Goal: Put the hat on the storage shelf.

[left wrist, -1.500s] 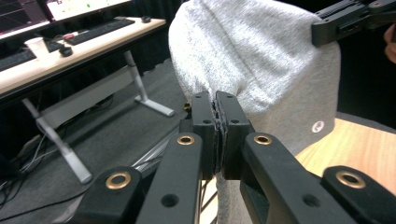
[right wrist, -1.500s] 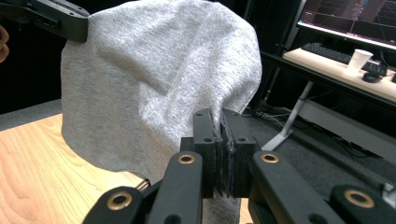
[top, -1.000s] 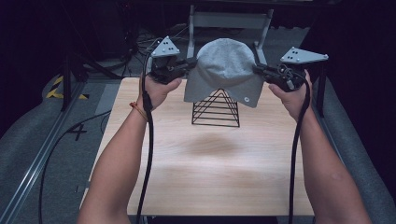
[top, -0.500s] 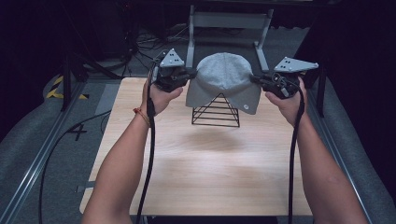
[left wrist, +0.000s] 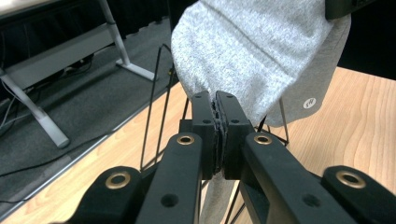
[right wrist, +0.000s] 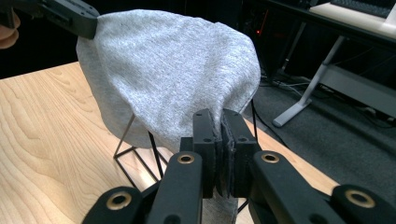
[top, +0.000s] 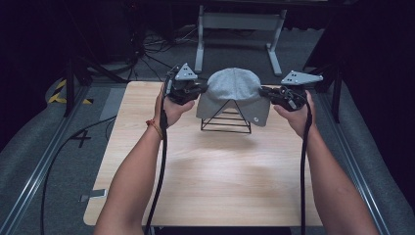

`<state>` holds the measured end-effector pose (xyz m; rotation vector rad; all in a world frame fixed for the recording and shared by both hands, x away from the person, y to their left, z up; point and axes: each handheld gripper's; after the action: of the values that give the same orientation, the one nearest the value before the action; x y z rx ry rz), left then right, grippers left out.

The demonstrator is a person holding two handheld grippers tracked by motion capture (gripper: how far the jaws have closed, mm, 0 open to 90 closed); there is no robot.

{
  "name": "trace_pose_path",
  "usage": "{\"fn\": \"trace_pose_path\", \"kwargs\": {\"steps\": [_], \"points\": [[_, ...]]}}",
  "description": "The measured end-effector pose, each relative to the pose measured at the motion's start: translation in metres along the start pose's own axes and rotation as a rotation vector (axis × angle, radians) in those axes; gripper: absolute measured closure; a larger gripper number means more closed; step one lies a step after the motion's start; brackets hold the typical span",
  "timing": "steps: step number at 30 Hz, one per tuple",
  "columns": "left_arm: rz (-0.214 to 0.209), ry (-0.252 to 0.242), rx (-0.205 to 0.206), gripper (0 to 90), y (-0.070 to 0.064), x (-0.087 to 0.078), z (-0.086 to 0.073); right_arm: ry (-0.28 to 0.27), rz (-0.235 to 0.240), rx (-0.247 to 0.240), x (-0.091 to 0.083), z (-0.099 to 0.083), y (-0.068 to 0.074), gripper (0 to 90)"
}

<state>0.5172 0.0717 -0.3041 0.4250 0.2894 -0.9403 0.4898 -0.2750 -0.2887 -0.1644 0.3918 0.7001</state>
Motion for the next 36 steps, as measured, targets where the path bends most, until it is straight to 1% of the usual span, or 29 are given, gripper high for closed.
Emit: {"fn": "trace_pose_path", "kwargs": {"steps": [3,4,5,8,9,11,12,14,16,17,19,20,22,23,25,29,30,31,32,34,35,36], "points": [[0.001,0.005,-0.003,87.5,-0.001,0.002,-0.005,0.006,-0.001,0.003,0.002,-0.003,-0.001,85.6],[0.005,-0.014,-0.008,87.5,0.0,0.002,-0.009,0.008,0.0,0.008,0.003,-0.005,-0.002,85.5],[-0.001,-0.025,-0.018,87.5,0.0,0.002,-0.011,0.004,0.002,0.012,0.004,-0.008,-0.002,85.5],[0.004,-0.013,-0.019,87.6,0.0,0.004,-0.018,-0.001,0.014,0.031,0.006,-0.011,-0.003,85.4],[0.004,-0.011,-0.021,87.5,0.0,0.004,-0.02,0.002,0.013,0.028,0.007,-0.012,-0.003,85.4],[0.007,-0.016,-0.039,87.5,0.002,0.005,-0.025,0.007,0.014,0.026,0.01,-0.014,-0.002,85.2],[0.019,-0.02,-0.048,87.6,0.002,0.005,-0.028,0.004,0.017,0.03,0.011,-0.014,-0.001,85.1],[0.025,-0.04,-0.061,87.6,0.005,0.005,-0.031,-0.004,0.015,0.031,0.012,-0.013,-0.001,85.0],[0.045,-0.072,-0.077,87.6,0.007,0.003,-0.031,-0.009,0.01,0.03,0.013,-0.012,-0.001,85.3],[0.053,-0.08,-0.078,87.5,0.009,0.002,-0.03,-0.012,0.01,0.031,0.014,-0.01,-0.001,85.3],[0.08,-0.067,-0.073,87.6,0.01,0.002,-0.027,-0.016,0.003,0.031,0.016,-0.008,-0.001,85.3],[0.079,-0.064,-0.079,87.6,0.012,0.003,-0.027,-0.017,0.002,0.037,0.017,-0.006,-0.002,85.4],[0.088,-0.047,-0.076,87.5,0.012,0.006,-0.028,-0.011,-0.01,0.045,0.02,-0.005,-0.003,85.4],[0.085,-0.041,-0.086,87.5,0.011,0.006,-0.028,-0.007,-0.014,0.047,0.021,-0.005,-0.004,85.4],[0.074,-0.049,-0.074,87.5,0.008,0.008,-0.031,0.0,-0.009,0.061,0.023,-0.008,-0.005,85.4],[0.07,-0.007,-0.05,87.3,0.003,0.013,-0.038,0.019,-0.005,0.071,0.025,-0.019,-0.007,85.1],[0.075,-0.01,-0.046,87.2,0.003,0.014,-0.039,0.025,-0.007,0.075,0.026,-0.022,-0.008,85.5],[0.071,-0.005,-0.052,87.1,0.002,0.015,-0.041,0.025,-0.007,0.078,0.026,-0.024,-0.009,85.9],[0.065,0.002,-0.048,87.1,0.002,0.016,-0.042,0.024,-0.006,0.086,0.026,-0.026,-0.01,85.9],[0.071,0.008,-0.046,86.9,0.001,0.017,-0.045,0.026,0.0,0.091,0.027,-0.029,-0.011,85.6],[0.068,0.008,-0.056,86.4,0.0,0.017,-0.046,0.032,0.005,0.095,0.027,-0.031,-0.011,85.6],[0.071,0.014,-0.057,85.4,-0.001,0.018,-0.048,0.038,0.004,0.09,0.028,-0.032,-0.01,85.6]]}}
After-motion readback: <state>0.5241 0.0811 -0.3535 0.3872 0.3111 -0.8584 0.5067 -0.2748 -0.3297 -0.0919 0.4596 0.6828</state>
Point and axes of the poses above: each handheld gripper's, and its own axes: x roughly forward along the jaws, z roughly out of its top, y roughly to its left, and after that the axes turned 9 degrees about x, right-handed
